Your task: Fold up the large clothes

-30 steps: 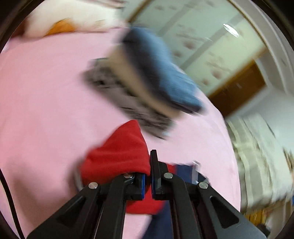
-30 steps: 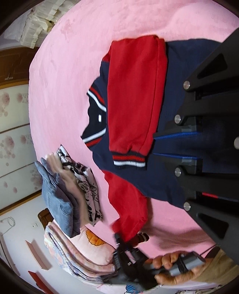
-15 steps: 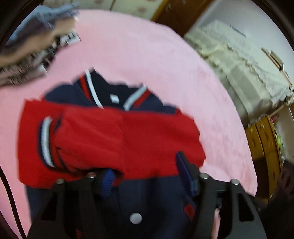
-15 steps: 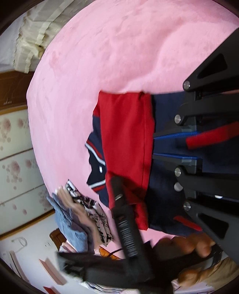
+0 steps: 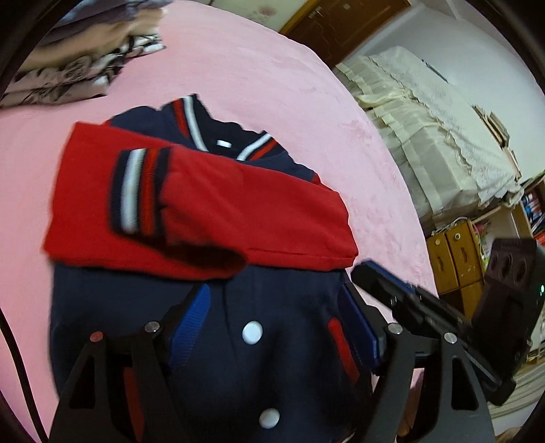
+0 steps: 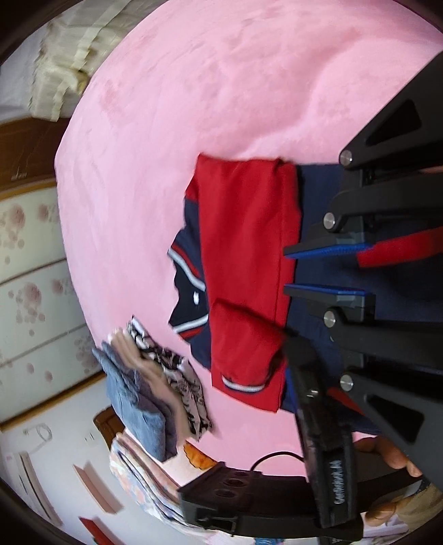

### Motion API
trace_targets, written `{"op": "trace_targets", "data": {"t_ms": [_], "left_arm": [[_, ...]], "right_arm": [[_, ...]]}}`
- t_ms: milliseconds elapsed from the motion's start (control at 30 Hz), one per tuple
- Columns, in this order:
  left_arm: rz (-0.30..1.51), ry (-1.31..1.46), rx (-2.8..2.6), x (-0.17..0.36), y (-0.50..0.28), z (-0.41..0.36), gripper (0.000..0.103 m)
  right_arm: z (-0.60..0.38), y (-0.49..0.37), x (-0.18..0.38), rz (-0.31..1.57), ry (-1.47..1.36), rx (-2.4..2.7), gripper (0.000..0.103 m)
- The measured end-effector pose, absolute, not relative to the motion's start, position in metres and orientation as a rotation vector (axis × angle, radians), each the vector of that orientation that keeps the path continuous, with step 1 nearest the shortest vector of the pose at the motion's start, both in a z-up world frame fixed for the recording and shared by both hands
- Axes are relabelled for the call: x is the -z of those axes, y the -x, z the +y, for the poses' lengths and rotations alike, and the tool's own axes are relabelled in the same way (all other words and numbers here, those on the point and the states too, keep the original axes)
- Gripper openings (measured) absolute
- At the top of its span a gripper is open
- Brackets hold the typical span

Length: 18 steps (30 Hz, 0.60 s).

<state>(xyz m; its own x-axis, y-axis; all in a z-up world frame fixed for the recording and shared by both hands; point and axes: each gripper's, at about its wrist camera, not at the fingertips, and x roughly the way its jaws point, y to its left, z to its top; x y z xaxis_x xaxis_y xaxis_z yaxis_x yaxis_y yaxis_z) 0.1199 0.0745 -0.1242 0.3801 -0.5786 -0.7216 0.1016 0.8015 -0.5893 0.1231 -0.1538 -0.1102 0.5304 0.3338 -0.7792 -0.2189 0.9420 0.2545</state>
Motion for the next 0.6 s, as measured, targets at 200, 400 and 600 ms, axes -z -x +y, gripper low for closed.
{"op": "trace_targets", "data": {"t_ms": [200,400,600], "left_arm": [[1.05,0.542,0.355,0.119,-0.099,0.118,0.076],[1.02,0.549,0.24,0.119,-0.089,0.158,0.076],[1.017,0.612,0.185,0.128,-0.075,0.194,0.076]], "right_arm": [[-0.109,-0.133,0.102,0.93,-0.018,-0.445,0.015],[-0.048,-0.142,0.103,0.93,0.128,-0.563,0.015],[0.003,-0.143,0.111,0.896,0.29,-0.64,0.021]]}}
